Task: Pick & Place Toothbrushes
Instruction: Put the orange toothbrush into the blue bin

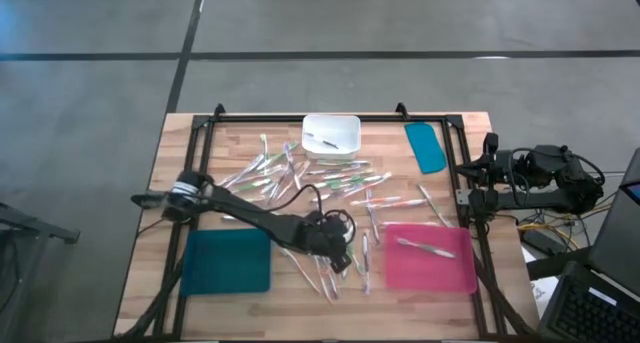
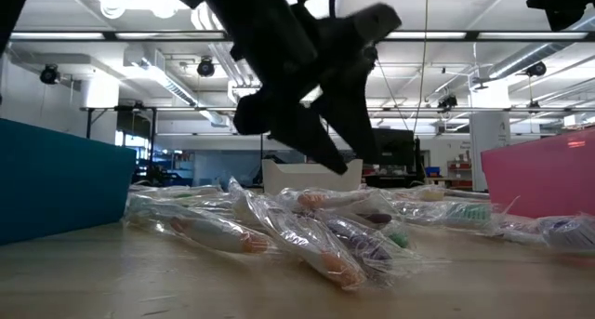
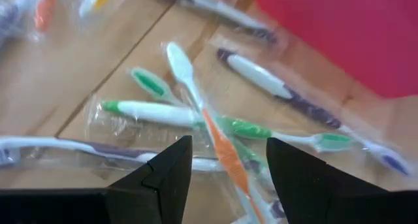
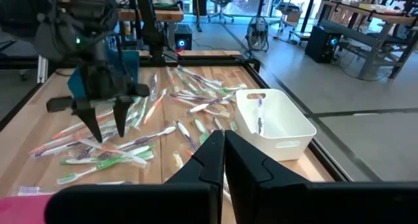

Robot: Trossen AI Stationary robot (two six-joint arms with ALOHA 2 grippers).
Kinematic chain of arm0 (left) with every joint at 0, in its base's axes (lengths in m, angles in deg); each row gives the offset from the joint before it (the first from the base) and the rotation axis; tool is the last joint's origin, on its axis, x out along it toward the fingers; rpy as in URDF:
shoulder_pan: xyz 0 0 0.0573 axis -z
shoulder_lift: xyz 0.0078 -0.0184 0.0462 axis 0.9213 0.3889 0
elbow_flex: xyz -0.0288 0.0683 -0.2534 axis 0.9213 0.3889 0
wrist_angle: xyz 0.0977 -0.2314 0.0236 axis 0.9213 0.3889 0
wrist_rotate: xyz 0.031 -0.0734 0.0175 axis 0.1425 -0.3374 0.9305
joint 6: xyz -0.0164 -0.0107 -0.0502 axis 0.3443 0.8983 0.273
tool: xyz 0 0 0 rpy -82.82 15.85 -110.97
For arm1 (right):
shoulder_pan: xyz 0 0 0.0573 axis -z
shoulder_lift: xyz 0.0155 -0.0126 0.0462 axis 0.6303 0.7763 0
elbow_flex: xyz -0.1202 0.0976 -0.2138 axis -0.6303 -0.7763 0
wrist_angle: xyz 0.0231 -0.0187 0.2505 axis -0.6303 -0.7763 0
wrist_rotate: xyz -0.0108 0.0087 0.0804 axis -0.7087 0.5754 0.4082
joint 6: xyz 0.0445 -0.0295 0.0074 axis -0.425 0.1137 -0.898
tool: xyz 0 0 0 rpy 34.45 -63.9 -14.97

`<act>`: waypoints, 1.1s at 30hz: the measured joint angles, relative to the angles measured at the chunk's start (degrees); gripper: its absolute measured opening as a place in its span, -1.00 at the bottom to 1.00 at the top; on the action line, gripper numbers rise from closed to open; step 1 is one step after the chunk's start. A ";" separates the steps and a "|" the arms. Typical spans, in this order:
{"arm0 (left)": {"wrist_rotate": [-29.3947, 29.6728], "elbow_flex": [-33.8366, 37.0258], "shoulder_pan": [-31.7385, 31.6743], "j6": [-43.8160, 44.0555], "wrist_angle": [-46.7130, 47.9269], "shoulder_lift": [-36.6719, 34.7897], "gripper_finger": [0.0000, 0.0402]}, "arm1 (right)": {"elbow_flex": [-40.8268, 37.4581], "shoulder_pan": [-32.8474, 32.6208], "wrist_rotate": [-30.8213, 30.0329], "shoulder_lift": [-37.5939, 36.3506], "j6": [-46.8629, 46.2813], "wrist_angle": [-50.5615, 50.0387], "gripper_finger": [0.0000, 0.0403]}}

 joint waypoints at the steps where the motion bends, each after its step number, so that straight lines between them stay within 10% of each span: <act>1: -0.09 0.01 0.00 0.20 0.00 0.43 0.01 | 0.00 0.00 0.00 0.00 0.02 0.00 -0.96; 21: -1.77 0.09 0.22 1.40 -0.04 3.39 -0.03 | 0.00 0.02 0.00 0.00 0.00 0.00 -0.96; 33: -1.78 0.09 0.20 2.03 -0.13 3.27 -0.69 | 0.00 0.02 0.00 0.00 0.00 0.00 -0.96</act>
